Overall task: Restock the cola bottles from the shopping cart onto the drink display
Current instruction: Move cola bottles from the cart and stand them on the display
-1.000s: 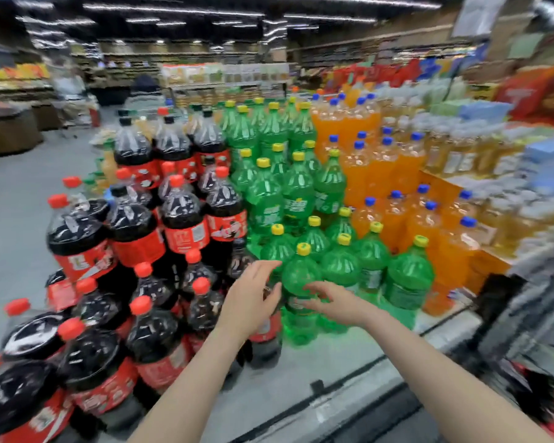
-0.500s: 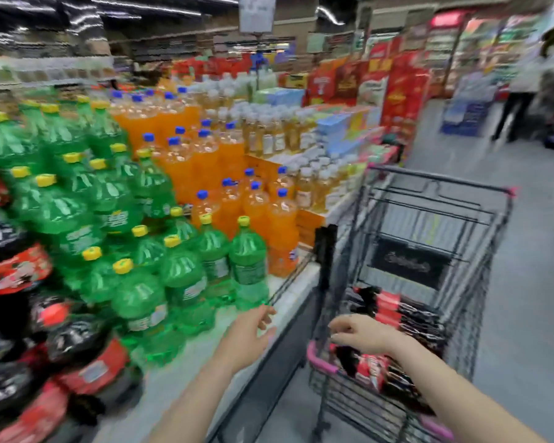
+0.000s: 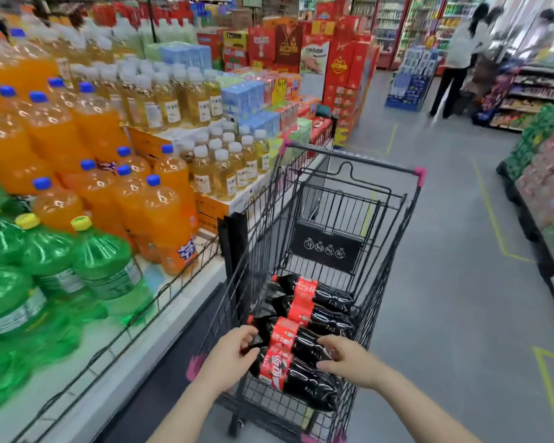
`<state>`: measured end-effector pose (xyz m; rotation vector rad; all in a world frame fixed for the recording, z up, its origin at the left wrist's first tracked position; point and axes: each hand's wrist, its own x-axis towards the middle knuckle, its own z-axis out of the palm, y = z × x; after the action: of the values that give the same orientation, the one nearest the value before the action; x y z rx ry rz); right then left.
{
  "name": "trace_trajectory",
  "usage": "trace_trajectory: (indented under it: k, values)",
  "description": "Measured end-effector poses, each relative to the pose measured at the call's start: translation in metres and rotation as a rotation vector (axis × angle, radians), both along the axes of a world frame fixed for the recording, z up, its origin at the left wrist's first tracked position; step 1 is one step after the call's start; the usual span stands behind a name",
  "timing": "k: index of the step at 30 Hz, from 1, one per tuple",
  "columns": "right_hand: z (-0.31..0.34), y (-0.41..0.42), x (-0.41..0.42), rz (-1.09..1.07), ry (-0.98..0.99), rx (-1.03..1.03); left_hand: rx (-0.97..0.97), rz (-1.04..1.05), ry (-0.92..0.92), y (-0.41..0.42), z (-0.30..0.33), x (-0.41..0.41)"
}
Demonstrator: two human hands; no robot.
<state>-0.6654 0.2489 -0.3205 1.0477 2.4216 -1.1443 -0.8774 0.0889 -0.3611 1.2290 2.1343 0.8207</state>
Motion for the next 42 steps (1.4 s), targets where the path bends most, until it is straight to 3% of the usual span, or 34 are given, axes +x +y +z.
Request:
trace_trajectory:
  k: [8, 15, 21, 26, 34, 42]
  values:
    - [-0.068, 0.013, -0.03, -0.089, -0.064, -0.127, -0.223, -0.097, -0.063, 0.044, -0.061, -0.03]
    - [-0.157, 0.028, -0.064, -0.149, -0.221, -0.11, -0.501, -0.271, -0.11, 0.094, -0.156, -0.074]
    - [-0.248, 0.033, -0.07, -0.196, -0.335, 0.036, -0.621, -0.51, 0.065, 0.12, -0.244, -0.09]
    - [-0.286, 0.037, -0.071, -0.168, -0.371, 0.181, -0.64, -0.558, 0.149, 0.125, -0.286, -0.093]
    - [-0.296, 0.04, -0.078, -0.013, -0.472, 0.328, -0.504, -0.574, 0.186, 0.126, -0.296, -0.099]
    - [-0.254, 0.048, -0.069, 0.032, -0.341, 0.351, -0.428, -0.539, 0.224, 0.126, -0.224, -0.096]
